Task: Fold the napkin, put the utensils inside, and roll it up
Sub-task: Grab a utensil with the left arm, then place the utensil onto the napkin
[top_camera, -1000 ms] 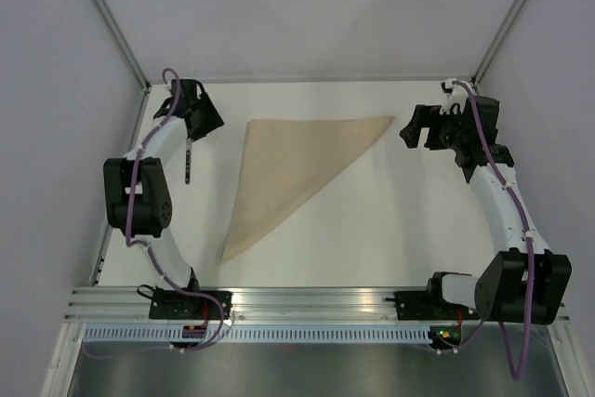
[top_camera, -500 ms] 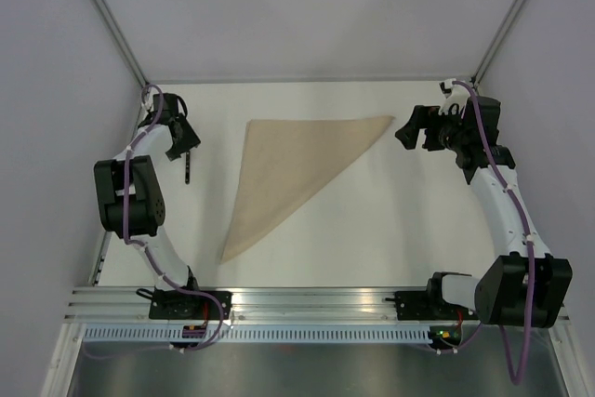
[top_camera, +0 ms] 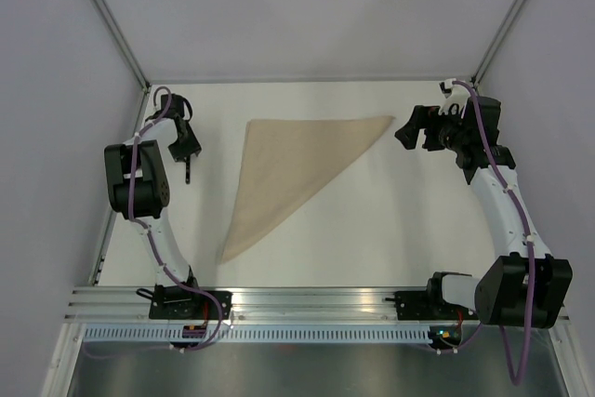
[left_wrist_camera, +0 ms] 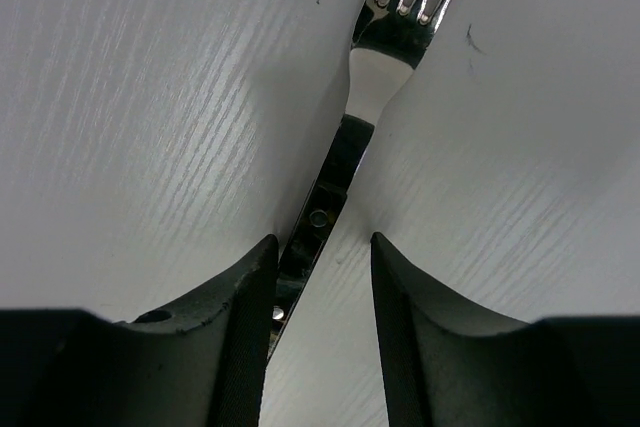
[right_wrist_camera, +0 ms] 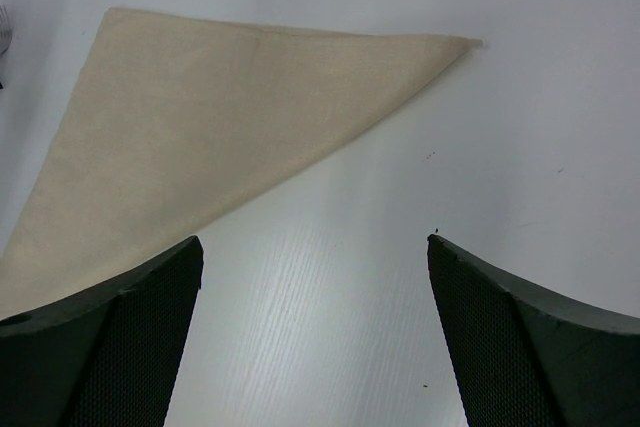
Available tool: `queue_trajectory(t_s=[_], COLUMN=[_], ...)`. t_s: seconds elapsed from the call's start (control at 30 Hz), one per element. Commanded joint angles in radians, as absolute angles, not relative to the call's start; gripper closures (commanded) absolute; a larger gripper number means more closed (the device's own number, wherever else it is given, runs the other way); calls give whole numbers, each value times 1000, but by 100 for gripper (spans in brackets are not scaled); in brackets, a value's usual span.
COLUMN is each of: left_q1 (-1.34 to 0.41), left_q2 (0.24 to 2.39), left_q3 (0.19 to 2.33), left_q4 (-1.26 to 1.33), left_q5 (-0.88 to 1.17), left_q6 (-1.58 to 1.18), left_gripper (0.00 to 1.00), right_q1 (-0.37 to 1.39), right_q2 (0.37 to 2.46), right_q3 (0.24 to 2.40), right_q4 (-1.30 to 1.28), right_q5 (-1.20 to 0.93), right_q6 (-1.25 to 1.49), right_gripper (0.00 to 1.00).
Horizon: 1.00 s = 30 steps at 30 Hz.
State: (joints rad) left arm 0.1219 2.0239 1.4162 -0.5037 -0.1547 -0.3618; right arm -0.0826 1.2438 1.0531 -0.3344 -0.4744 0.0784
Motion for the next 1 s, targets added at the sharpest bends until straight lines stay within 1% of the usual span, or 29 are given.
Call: queue_trajectory(t_s=[0.0,0.1,0.13,0.2,0.23,0.4,0.43,0.57,0.63,0.73,0.77,0.97], left_q1=[121,121,121,121,121,120,118,83,46,-67,-130,-354], left_q2=[2055,2074,2077,2077,2074,1997,1955,1853,1824,1776,1764,1804], left_q3=[1462,1462,1465,1466,1474,1502,1520,1551,1560,1549,1546,1568], left_q4=[-538,-546,-549,-555,-557,-561,-561,-554,-551,-551,-552,-689], left_q5=[-153,-153,-150,-140,-132,-51,-31,133,169,204,233,347], left_q6=[-305,-298,-298,-293,-290,-255,-247,-178,-115,-20,-3,187], left_gripper=[53,62,72,88,98,98,98,98,98,98,98,98], right_q1=[-83,-83,-84,-83,-84,-84,-83,-83,-84,-83,-84,-83], right_q2=[1226,1227,1227,1227,1227,1230,1232,1238,1239,1246,1246,1246], right_q3=[1065,1065,1065,1065,1063,1066,1066,1069,1069,1069,1069,1063], right_q4=[-330,-330,-330,-330,-330,-330,-328,-328,-328,-328,-328,-324], right_q5=[-488,-491,-492,-494,-494,-495,-495,-495,-492,-492,-492,-491], right_q6=[90,89,90,89,89,92,91,91,89,87,86,86], right_gripper=[2,2,2,2,2,2,2,2,2,2,2,2])
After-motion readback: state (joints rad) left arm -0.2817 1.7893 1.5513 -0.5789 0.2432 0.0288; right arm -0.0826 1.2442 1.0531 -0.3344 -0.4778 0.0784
